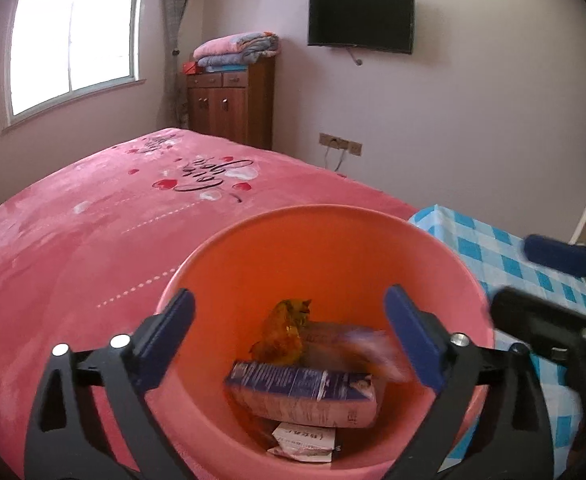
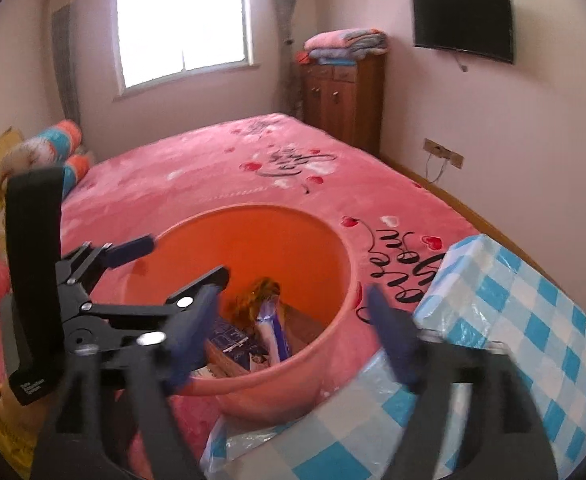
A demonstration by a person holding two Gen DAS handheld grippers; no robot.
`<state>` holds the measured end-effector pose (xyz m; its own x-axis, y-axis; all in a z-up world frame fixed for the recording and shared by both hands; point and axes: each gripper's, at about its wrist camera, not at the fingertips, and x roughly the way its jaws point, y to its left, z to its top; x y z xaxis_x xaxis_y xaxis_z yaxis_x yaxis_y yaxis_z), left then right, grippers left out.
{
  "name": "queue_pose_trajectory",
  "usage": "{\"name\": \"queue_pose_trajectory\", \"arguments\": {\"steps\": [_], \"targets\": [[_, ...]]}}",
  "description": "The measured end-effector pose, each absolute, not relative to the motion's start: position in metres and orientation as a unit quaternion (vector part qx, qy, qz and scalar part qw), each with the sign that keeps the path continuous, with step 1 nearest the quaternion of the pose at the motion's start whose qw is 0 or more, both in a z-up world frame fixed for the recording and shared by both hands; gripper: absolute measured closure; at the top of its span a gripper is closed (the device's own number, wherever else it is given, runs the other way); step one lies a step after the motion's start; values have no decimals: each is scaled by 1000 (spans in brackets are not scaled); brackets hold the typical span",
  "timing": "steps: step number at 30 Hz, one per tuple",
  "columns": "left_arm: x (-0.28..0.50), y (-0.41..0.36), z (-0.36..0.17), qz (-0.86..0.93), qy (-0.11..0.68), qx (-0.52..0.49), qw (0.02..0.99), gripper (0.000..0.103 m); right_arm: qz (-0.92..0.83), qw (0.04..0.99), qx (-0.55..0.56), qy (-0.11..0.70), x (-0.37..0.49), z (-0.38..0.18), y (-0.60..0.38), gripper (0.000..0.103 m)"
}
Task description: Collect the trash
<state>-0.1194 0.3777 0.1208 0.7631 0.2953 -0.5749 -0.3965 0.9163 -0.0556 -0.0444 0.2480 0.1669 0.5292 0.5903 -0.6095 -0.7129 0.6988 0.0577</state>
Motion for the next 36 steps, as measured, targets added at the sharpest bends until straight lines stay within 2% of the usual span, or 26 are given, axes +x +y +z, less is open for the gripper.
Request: {"name": "queue_pose_trajectory", "arguments": {"steps": [3, 9, 36], "targets": [[-117, 375, 122, 192, 297, -78, 932, 6, 364, 877, -76, 306, -41, 170, 234, 14], [-115, 367, 123, 199, 301, -63, 931, 6, 325, 894, -62, 301, -34, 171, 213, 11], [-111, 305, 145, 163, 283, -32, 945, 4, 227, 928, -21, 295, -37, 158, 119, 9]]}}
